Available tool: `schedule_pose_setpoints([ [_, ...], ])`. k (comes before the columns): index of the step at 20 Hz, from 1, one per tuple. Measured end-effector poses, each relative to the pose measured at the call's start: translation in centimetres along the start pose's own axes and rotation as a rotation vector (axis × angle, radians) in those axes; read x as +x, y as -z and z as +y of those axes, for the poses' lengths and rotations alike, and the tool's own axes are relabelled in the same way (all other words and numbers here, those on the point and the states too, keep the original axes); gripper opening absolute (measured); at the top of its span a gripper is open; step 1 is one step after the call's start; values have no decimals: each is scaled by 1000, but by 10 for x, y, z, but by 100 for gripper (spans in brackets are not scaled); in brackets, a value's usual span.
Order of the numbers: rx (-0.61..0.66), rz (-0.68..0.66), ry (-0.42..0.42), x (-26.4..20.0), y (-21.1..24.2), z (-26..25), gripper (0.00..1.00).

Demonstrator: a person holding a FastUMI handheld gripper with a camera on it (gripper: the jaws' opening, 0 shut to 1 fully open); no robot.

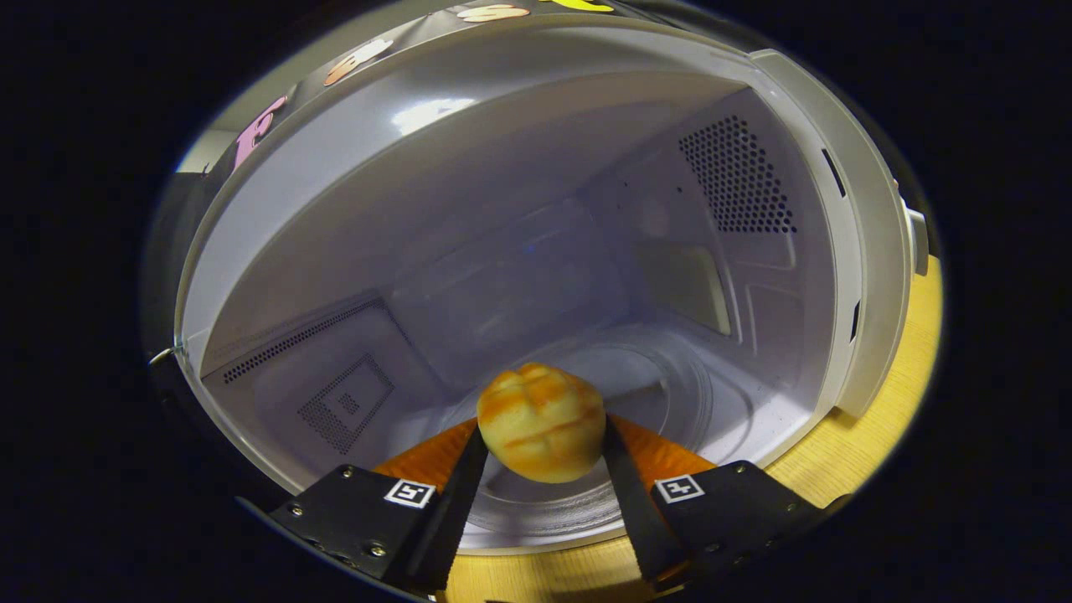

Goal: Open the microwave, put the food inside, and close the microwave door.

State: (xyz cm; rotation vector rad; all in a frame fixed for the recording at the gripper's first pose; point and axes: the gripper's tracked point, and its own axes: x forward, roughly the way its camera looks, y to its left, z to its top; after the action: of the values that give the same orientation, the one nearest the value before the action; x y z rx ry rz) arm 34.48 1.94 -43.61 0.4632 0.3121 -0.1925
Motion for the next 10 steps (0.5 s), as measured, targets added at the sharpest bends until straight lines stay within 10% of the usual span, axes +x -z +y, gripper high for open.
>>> schedule_pose_setpoints([
  [10, -27, 42, -72, -16, 3, 7, 90],
])
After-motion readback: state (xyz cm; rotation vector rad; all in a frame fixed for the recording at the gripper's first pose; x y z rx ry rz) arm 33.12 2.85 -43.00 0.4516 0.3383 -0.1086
